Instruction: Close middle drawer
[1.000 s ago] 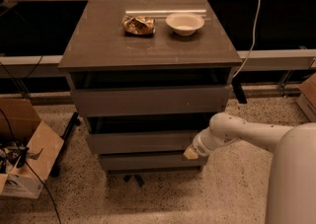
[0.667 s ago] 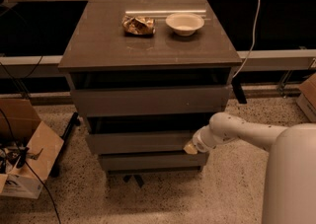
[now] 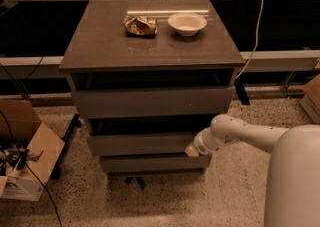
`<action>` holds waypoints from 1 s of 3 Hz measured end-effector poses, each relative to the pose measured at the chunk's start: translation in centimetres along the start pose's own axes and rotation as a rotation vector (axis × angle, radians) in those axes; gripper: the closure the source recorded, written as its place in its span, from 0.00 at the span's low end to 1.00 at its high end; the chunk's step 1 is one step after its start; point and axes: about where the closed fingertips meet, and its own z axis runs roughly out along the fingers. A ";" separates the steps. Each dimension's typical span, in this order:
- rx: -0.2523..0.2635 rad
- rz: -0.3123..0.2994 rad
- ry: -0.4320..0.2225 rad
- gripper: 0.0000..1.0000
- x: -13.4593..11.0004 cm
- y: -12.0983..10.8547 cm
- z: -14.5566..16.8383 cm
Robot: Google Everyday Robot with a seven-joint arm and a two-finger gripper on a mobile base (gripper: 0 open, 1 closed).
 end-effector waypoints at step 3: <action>-0.010 -0.001 0.004 0.00 0.1 0.4 0.5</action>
Offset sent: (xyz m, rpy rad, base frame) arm -0.0008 0.0012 -0.0015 0.0007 0.0027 0.0018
